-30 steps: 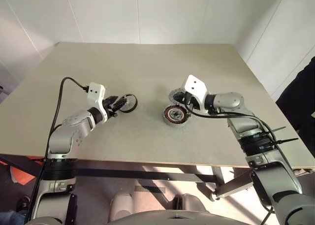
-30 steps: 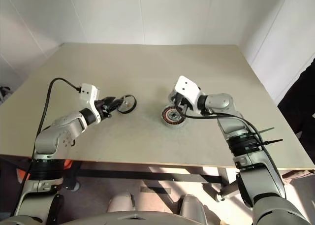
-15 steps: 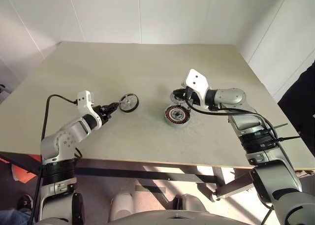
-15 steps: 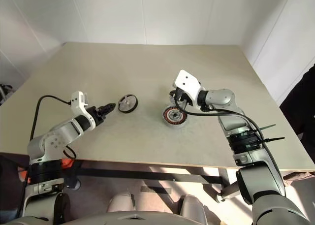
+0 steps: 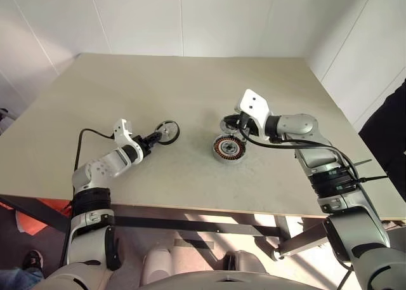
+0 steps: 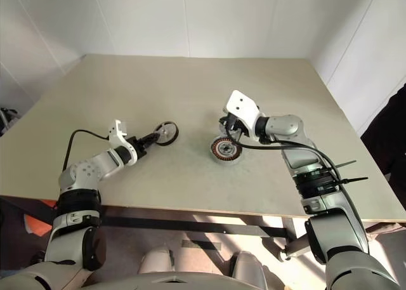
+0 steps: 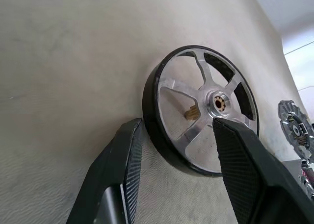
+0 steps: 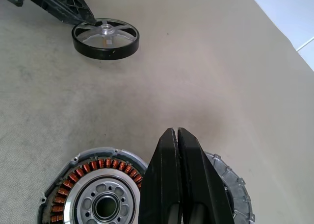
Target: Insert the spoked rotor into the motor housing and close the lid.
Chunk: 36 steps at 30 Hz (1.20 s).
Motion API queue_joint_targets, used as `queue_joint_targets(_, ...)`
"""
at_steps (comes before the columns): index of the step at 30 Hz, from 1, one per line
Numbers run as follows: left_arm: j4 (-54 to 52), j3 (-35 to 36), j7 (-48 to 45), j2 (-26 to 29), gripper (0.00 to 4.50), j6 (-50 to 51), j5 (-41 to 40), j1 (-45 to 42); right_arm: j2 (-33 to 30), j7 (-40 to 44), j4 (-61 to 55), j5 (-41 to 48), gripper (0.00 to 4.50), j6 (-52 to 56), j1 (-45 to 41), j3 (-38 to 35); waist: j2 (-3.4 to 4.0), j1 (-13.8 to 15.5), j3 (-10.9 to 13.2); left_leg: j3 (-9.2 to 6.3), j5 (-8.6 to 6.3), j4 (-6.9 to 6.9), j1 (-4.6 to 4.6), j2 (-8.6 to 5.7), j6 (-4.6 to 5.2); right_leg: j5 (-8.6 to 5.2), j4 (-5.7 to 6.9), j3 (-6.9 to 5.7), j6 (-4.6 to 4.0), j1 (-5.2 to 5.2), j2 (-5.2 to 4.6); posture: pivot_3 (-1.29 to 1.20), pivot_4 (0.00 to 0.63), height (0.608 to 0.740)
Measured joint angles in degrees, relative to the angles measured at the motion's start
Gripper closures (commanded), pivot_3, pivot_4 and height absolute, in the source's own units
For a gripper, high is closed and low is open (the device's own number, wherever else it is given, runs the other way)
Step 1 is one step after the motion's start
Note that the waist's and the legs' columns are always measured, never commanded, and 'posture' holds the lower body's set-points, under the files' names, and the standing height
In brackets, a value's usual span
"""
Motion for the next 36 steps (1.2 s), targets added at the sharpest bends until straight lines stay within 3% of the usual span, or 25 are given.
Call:
queue_joint_targets(13,5.41,-0.56,-4.47,-2.34,2.11,-1.39,-1.19,-4.25,-0.12,-0.68,-0.48,-0.08,4.46,0.05,0.27,0.0,-0.04,-0.08,0.03,0.0,-0.02,-0.02,-0.04,0.01,0.03,0.0,-0.04,-0.03,0.0,-0.02,0.0,0.0,0.0,0.74)
queue_joint_targets(19,5.62,-0.46,-5.02,-2.4,3.99,-1.52,-1.71,-4.26,-0.12,-1.02,-0.45,-0.17,4.5,-0.01,0.27,0.0,-0.04,-0.08,0.03,0.0,-0.02,-0.02,-0.04,0.01,0.02,0.0,-0.04,-0.03,0.0,-0.02,0.0,0.0,0.0,0.74)
queue_joint_targets(20,5.63,-0.5,-5.04,-2.54,4.09,-1.6,-1.93,-4.44,-0.09,-1.1,-0.43,-0.17,4.5,-0.05,0.26,0.0,-0.04,-0.08,0.03,0.0,-0.02,-0.02,-0.02,0.01,0.03,0.0,-0.04,-0.02,0.0,-0.01,0.0,0.0,0.0,0.74)
queue_joint_targets(30,4.77,-0.33,-4.94,-2.88,4.08,-0.78,-3.02,-3.82,-0.2,-1.59,-0.35,-0.22,4.5,-0.34,0.25,0.0,-0.04,-0.08,0.03,0.0,-0.02,-0.02,-0.03,0.01,0.03,0.0,-0.04,-0.03,0.0,-0.01,0.0,0.0,0.0,0.74)
queue_joint_targets(36,0.32,2.44,-6.14,-6.01,4.08,4.35,-11.4,-2.82,-2.32,-4.82,5.67,-2.2,4.5,-2.15,-2.55,-0.48,-0.08,0.01,0.1,0.0,-0.02,0.0,-0.09,-0.01,0.03,0.0,-0.05,-0.05,-0.01,-0.02,-0.03,0.0,0.0,0.74)
